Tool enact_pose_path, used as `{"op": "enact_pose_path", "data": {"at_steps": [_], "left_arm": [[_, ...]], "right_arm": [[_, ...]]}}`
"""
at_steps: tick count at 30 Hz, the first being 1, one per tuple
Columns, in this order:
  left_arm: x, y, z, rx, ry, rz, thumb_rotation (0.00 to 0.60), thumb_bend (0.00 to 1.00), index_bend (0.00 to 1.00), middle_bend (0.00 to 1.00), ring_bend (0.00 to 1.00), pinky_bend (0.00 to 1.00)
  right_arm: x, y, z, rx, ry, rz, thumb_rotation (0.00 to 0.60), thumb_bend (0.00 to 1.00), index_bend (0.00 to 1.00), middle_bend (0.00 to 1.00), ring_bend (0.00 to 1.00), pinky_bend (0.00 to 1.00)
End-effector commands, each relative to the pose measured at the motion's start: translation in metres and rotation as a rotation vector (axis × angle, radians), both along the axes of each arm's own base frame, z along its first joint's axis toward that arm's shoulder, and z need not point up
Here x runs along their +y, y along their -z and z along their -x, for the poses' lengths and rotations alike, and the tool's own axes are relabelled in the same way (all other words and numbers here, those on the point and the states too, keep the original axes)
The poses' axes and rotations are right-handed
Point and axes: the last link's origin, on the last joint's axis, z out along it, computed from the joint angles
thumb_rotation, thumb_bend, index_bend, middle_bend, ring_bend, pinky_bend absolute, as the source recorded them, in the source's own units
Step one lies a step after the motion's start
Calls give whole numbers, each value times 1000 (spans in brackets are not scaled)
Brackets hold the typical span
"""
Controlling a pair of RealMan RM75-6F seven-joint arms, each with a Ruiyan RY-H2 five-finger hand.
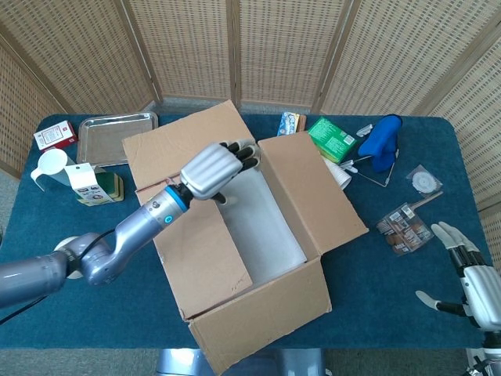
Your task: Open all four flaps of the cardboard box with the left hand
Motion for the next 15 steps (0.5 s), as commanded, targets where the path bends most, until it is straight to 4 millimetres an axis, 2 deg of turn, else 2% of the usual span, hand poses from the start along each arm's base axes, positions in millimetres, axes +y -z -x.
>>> {"op": "enact_pose_path", "data": {"at_steps": [1, 5, 7, 15], "left_arm": [[-8, -5, 15, 39, -82, 85, 600, 130, 360, 309, 215, 390], [-12, -13, 20, 49, -135, 136, 600, 137, 446, 448, 330, 431], [-13, -17, 23, 59, -149, 150, 600, 137, 471, 473, 351, 439], [-15, -15, 27, 93, -166, 198, 600, 135, 499, 451, 305, 389]], "right_arm": [[0, 2, -1, 3, -4, -5, 600, 0, 0, 0, 0, 135], [0, 4, -2, 9, -5, -8, 600, 0, 0, 0, 0, 135], [0, 4, -2, 10, -4, -8, 600, 0, 0, 0, 0, 135], [-1, 4, -3, 11, -5, -8, 600, 0, 0, 0, 0, 135]]}}
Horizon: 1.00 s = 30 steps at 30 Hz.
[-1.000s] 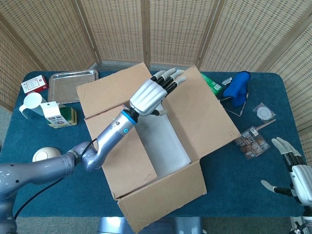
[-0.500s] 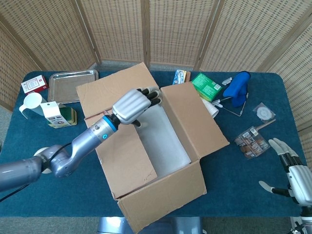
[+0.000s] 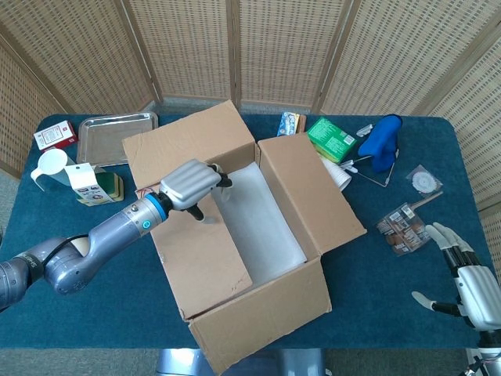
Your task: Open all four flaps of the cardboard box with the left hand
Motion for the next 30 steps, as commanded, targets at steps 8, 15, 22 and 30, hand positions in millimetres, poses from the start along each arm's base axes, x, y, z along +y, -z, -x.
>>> {"op": "enact_pose_path", "data": {"at_steps": [8, 15, 22, 30], "left_arm": [[2, 18, -4, 23, 51, -29, 600, 55, 632, 510, 336, 410], [1, 31, -7, -9, -17, -43, 528, 0, 688, 497, 299, 323], [-4, 36, -15, -76, -49, -55, 301, 0, 689, 467, 237, 197], [-6, 42, -15, -55, -93, -23, 287, 0, 680, 451, 219, 200]], "right_arm": [[0, 0, -1, 1, -3, 0, 600, 0, 0, 0, 0, 136], [0, 0, -1, -1, -6, -2, 600, 0, 0, 0, 0, 136], [0, 0, -1, -4, -7, -1, 600, 0, 0, 0, 0, 136], [1, 0, -2, -2, -13, 1, 600, 0, 0, 0, 0, 136]]}}
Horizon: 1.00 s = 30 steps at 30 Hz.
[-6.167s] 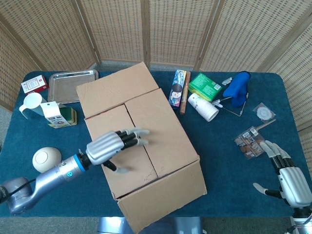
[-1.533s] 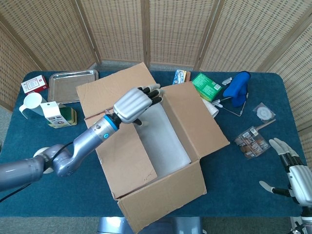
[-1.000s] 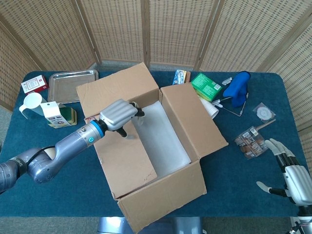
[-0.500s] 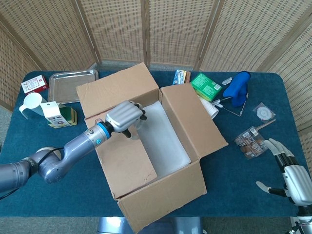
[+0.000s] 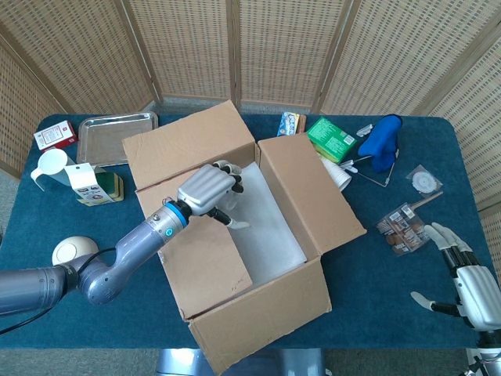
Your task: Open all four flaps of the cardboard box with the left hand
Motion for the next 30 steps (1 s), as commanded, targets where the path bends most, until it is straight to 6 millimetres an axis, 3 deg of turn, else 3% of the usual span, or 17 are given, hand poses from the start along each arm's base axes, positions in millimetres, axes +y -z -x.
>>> {"op": "enact_pose_path", "data": {"at_steps": [1, 18, 26, 30], "left_arm": [[0, 4, 0, 10, -28, 21, 288, 0, 680, 452, 223, 208], [6, 27, 4, 107, -66, 33, 279, 0, 675, 420, 208, 218], [3, 32, 3, 143, -48, 21, 276, 0, 602, 275, 105, 166], [1, 33, 6, 171, -54, 35, 282, 0, 601, 263, 95, 157]], "right_arm": [[1, 0, 0, 0, 0, 0, 600, 0, 0, 0, 0, 136], [0, 0, 0, 0, 2, 0, 600, 0, 0, 0, 0, 136], [-1, -1, 1, -1, 4, 3, 600, 0, 0, 0, 0, 136], [-1, -1, 1, -2, 4, 2, 600, 0, 0, 0, 0, 136]]}}
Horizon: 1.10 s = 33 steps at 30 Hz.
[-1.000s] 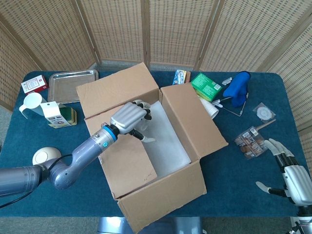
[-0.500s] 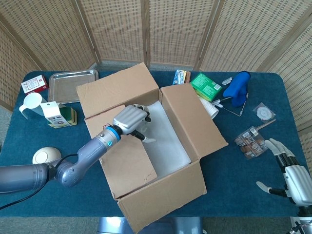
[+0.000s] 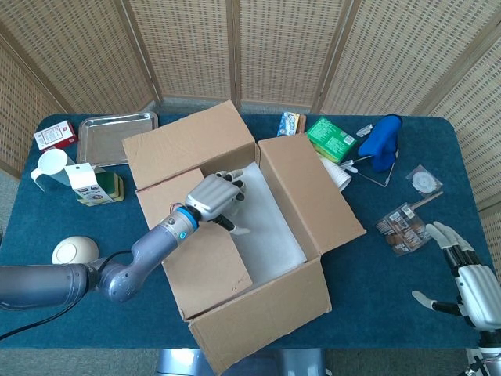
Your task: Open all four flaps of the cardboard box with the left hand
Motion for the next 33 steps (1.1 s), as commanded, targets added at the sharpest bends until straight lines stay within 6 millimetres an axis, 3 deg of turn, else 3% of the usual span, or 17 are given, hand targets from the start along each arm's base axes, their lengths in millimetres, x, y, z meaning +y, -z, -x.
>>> {"op": "enact_pose_path", "data": {"at_steps": [1, 9, 20, 33], "left_arm": [[-2, 0, 1, 17, -8, 13, 282, 0, 603, 263, 93, 157], [-6, -5, 4, 43, -23, 35, 281, 0, 610, 241, 66, 141], [-10, -17, 13, 93, -56, 76, 279, 0, 715, 251, 61, 148], [-14, -43, 9, 28, -92, 108, 273, 0, 730, 251, 56, 164]], "right_arm": [[0, 0, 0, -1, -1, 1, 600, 0, 0, 0, 0, 136], [1, -1, -1, -1, -3, 4, 600, 0, 0, 0, 0, 135], [2, 0, -2, 2, -8, 3, 600, 0, 0, 0, 0, 136], [3, 2, -3, 7, -15, -3, 600, 0, 0, 0, 0, 135]]}}
